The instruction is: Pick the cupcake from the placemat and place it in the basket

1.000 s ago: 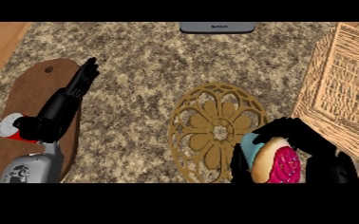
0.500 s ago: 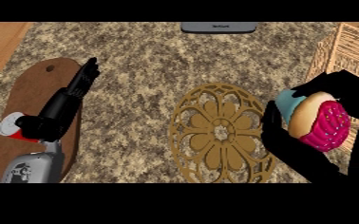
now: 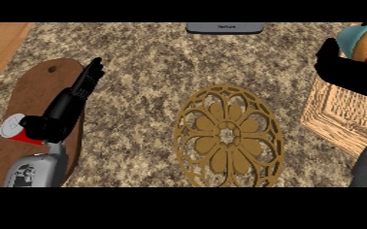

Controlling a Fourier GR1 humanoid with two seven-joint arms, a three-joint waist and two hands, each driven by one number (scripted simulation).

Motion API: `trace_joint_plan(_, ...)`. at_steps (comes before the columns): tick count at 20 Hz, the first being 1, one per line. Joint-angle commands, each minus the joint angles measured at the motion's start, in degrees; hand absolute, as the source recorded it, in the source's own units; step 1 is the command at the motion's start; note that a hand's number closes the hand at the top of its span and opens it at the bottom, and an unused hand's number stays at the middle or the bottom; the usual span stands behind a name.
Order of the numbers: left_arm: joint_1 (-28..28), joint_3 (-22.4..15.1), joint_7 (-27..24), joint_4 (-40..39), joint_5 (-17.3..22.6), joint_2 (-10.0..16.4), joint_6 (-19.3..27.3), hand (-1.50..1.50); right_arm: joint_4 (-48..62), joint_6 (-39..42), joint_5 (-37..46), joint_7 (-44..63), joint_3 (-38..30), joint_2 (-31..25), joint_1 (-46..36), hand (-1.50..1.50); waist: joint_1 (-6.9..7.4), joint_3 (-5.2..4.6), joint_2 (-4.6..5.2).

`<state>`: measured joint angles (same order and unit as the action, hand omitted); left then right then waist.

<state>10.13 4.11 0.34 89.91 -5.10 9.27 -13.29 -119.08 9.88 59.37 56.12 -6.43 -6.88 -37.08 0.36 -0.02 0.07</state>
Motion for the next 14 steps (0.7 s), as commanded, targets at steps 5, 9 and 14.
trace_joint_plan(5,-0.35,1.81,3.24,3.13,2.56,1.76,-2.11,0.0,11.51,-6.08,-5.98,-7.17,-15.26,-9.79,-3.36,1.5,-0.03,0.04,-0.07)
trace_joint_plan(9,1.9,2.25,4.05,1.97,3.17,1.66,-2.17,0.0,18.65,-8.2,-9.72,-11.01,-21.35,-14.65,-3.36,1.5,-0.22,0.05,-0.03)
trace_joint_plan(14,-0.6,1.69,0.37,1.11,1.51,1.18,-1.73,0.0,20.35,-9.76,-13.93,-17.42,-22.42,-15.05,4.96,1.5,-0.34,0.04,-0.07)
